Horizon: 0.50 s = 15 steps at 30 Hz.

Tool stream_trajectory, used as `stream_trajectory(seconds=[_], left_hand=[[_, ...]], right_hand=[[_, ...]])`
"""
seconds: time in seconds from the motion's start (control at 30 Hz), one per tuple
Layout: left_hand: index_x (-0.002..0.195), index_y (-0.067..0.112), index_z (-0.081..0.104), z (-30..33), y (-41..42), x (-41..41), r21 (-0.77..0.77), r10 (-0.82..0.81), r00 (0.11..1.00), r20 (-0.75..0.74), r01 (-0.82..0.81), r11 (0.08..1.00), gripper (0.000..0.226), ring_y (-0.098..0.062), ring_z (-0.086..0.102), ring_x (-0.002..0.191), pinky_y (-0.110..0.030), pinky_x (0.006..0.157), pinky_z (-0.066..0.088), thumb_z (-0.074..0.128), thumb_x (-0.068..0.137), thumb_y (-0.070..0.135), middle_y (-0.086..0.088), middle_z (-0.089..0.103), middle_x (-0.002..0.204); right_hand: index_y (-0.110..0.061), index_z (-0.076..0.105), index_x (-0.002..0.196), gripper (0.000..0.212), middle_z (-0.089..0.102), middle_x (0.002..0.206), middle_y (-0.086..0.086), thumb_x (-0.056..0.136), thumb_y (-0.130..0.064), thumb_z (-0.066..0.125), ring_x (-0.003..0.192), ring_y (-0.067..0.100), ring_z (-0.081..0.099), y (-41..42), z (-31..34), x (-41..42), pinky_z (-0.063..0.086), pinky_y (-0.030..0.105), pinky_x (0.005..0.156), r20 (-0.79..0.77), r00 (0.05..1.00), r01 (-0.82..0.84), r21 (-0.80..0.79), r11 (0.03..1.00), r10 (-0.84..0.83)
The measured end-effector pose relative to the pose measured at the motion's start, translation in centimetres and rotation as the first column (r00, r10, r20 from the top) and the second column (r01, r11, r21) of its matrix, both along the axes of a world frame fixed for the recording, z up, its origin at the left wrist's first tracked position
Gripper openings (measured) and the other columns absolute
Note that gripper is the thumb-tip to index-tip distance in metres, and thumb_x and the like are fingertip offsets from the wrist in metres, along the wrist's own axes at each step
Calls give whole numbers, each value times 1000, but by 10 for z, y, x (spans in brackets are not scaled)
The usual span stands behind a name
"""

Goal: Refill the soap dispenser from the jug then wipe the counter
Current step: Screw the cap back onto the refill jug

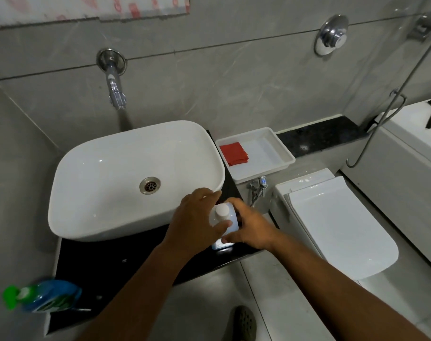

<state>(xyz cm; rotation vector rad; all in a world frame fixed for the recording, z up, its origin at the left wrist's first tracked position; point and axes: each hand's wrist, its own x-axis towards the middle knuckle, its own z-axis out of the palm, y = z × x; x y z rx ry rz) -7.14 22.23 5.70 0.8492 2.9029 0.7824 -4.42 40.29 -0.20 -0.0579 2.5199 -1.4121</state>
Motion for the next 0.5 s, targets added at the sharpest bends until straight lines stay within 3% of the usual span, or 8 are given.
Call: stream_trajectory(seconds=[0.1, 0.2, 0.3, 0.37, 0.43, 0.5], left_hand=[[105, 14, 64, 4, 14, -1, -106, 146, 986, -86, -155, 982, 71, -16, 58, 88, -30, 76, 49, 55, 69, 75, -5, 66, 104], [99, 15, 64, 6, 18, -3, -187, 192, 967, -165, -222, 957, 64, -15, 60, 84, -30, 76, 52, 51, 76, 73, -3, 67, 99], [120, 20, 57, -1, 16, -7, -242, -47, 988, -150, 9, 970, 46, -15, 57, 104, -27, 89, 46, 58, 85, 49, -2, 61, 119], [137, 24, 40, -1, 12, -5, -216, -164, 984, -68, 146, 966, 63, -20, 51, 117, -34, 95, 44, 62, 81, 41, -2, 51, 134], [134, 20, 41, 0, 11, -2, -197, 28, 991, -133, -54, 979, 80, -24, 58, 106, -37, 84, 48, 53, 71, 68, -4, 58, 123], [107, 15, 59, 9, 15, -4, -243, 225, 953, -204, -272, 931, 91, -21, 64, 84, -31, 70, 49, 32, 62, 89, -5, 67, 100]], right_hand=[[-41, 33, 128, 77, 48, 118, -14, 70, -31, 82, 108, 11, 51, -1, 1, 0, 48, 24, 85, 3, 1000, -4, 25, 1000, 4], [-41, 34, 127, 77, 47, 117, -16, 69, -29, 83, 108, 12, 52, -2, 2, 0, 51, 26, 86, 11, 1000, -1, 12, 1000, 1], [-36, 37, 126, 77, 50, 119, -13, 67, -25, 85, 108, 11, 53, -2, 4, 1, 52, 25, 85, 4, 1000, -4, -14, 1000, 4], [-31, 38, 128, 76, 51, 121, -10, 68, -24, 84, 110, 12, 54, -1, 4, 2, 54, 30, 88, -3, 1000, -10, -35, 999, 10], [-35, 37, 127, 74, 50, 117, -16, 69, -25, 83, 108, 11, 53, -1, 5, 2, 54, 30, 88, 4, 1000, -11, -27, 1000, 11], [-41, 34, 125, 76, 46, 111, -22, 69, -25, 83, 104, 9, 51, -2, 5, 1, 52, 26, 85, 15, 1000, -10, -4, 1000, 10]])
